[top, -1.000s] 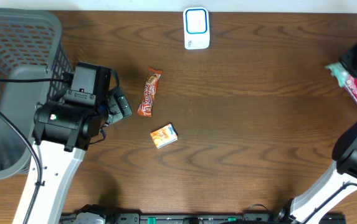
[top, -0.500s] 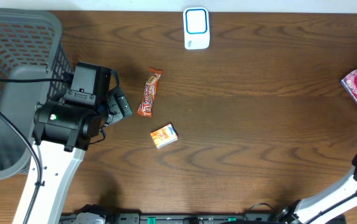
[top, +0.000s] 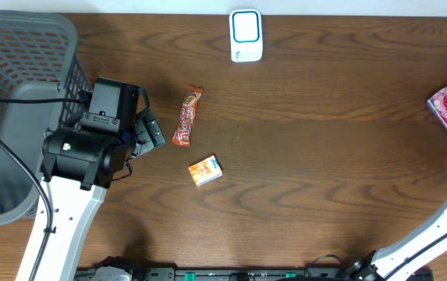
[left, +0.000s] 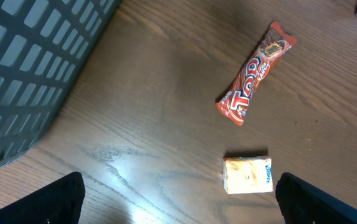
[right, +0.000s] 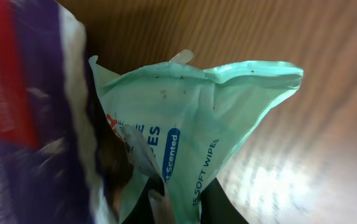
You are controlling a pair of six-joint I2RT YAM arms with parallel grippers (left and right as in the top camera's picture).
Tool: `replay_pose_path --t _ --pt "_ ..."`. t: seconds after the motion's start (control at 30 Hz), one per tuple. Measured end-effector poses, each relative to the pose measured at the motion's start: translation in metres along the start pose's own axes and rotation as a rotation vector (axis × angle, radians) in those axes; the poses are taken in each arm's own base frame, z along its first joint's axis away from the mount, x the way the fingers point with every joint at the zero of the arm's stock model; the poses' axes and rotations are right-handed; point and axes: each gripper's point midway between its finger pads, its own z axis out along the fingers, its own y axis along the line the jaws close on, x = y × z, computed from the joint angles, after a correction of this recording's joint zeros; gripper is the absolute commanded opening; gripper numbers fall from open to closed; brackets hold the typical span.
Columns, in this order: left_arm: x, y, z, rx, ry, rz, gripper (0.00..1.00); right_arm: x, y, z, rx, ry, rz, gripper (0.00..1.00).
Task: Scan the item barcode
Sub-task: 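Move the right gripper back toward the small orange box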
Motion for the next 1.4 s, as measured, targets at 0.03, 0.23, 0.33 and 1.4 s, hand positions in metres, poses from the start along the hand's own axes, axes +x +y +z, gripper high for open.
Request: replay_pose_path --t 0.03,0.23,0.33,1.4 --pt "0.0 0.0 0.0 0.0 0.0 0.0 0.98 0.003 0.002 0.006 -0.01 0.012 -0.001 0.08" --pt "0.0 0.0 0.0 0.0 0.0 0.0 0.98 0.01 0.031 0.009 -0.171 0.059 -0.005 0.22" --pt "0.0 0.0 0.0 0.0 0.0 0.0 0.98 0.018 0.046 0.005 -0.259 0.103 -0.005 0.42" --pt "0.0 0.0 0.0 0.0 0.0 0.0 0.98 0.218 0.176 -0.269 -0.755 0.387 -0.558 0.9"
